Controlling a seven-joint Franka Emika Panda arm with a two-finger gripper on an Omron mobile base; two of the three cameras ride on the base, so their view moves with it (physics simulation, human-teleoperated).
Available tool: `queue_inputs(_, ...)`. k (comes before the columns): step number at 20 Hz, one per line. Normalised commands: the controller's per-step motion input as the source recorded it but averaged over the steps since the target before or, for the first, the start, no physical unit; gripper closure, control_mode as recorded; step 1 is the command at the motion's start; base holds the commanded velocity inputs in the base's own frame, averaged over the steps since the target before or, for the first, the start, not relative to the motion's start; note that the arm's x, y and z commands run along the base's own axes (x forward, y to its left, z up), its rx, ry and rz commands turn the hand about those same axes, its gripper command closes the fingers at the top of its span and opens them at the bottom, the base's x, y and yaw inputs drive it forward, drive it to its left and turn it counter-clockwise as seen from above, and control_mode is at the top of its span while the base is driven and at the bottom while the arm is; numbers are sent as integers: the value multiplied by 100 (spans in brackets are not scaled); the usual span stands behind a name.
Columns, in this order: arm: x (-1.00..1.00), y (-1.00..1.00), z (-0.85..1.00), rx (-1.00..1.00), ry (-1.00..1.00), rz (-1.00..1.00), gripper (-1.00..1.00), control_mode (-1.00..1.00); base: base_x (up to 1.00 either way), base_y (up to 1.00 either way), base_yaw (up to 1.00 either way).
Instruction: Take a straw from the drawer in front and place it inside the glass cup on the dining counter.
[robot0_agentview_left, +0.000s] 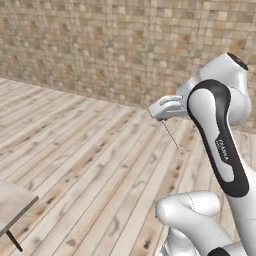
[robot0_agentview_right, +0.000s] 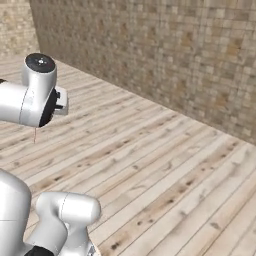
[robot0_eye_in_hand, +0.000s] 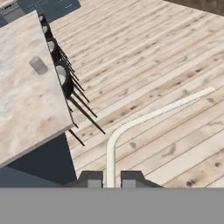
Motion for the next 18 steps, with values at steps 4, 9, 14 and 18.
queue_inputs(4, 0, 0, 0, 0, 0, 0, 100, 100, 100, -29, 64)
queue_inputs(9, 0, 0, 0, 0, 0, 0, 100, 100, 100, -36, 63)
queue_inputs(14, 0, 0, 0, 0, 0, 0, 100, 100, 100, -37, 62)
queue_inputs(18, 0, 0, 0, 0, 0, 0, 100, 100, 100, -33, 61)
